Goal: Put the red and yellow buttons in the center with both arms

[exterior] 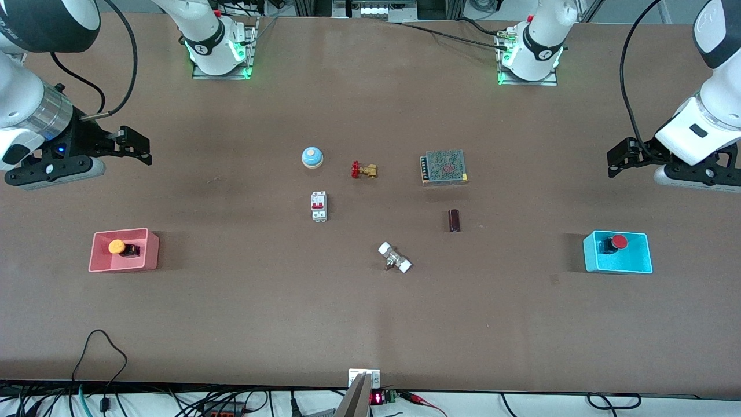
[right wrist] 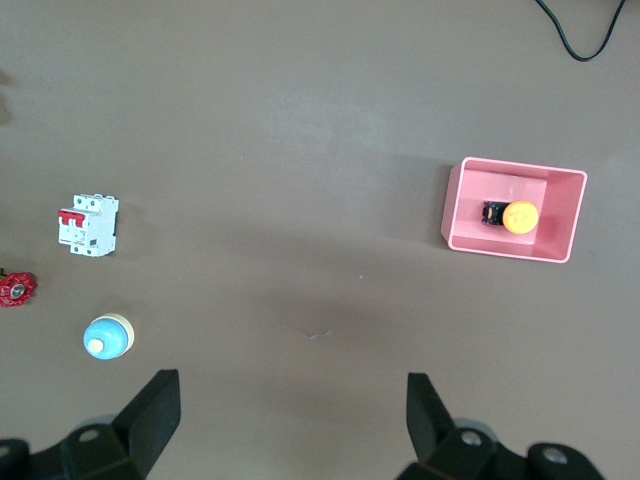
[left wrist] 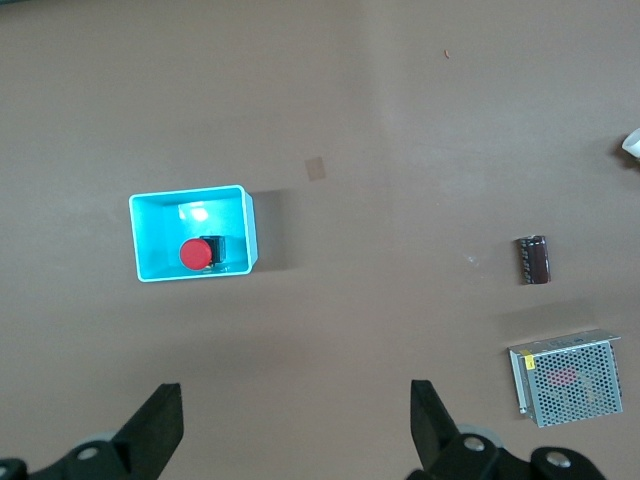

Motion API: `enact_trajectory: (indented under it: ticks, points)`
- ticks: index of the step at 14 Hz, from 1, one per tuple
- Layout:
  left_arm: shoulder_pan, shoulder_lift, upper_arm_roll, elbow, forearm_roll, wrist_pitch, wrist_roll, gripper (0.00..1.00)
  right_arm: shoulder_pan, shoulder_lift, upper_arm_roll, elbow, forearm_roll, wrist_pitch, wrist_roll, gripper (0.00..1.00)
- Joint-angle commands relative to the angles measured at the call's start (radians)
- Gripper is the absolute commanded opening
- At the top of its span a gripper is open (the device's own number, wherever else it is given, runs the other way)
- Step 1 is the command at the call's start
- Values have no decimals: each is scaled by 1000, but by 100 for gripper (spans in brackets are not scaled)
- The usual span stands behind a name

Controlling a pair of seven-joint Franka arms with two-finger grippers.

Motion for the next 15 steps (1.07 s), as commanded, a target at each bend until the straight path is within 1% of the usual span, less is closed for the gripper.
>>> enact_trajectory:
  ticks: [1,5,7,8,9,11,13,15]
  points:
    - [-15,17,8,32,15,-25,-13,100,2,19,3,35,-4,-16,-4,100]
    - [-15,20,5,32,15,-24,-16,100,0,28,3,33,-16,-7,-5,100]
    - [-15,34,7,34,17,-25,-20,100,-12,66,1,33,-15,-7,-7,100]
    - [-15,48,7,49,17,-27,-25,100,-30,91,1,35,-15,-7,-7,100]
    - [-15,86,8,75,17,-28,-25,100,-52,120,1,33,-7,-5,-7,100]
    - [6,169,15,162,17,-28,-26,100,-84,177,1,33,-10,-2,-7,100]
    - [46,275,15,250,18,-27,-16,100,-110,221,1,32,-19,86,-19,100]
    - [91,362,15,274,18,-12,-11,100,-132,253,-1,33,-19,131,-77,100]
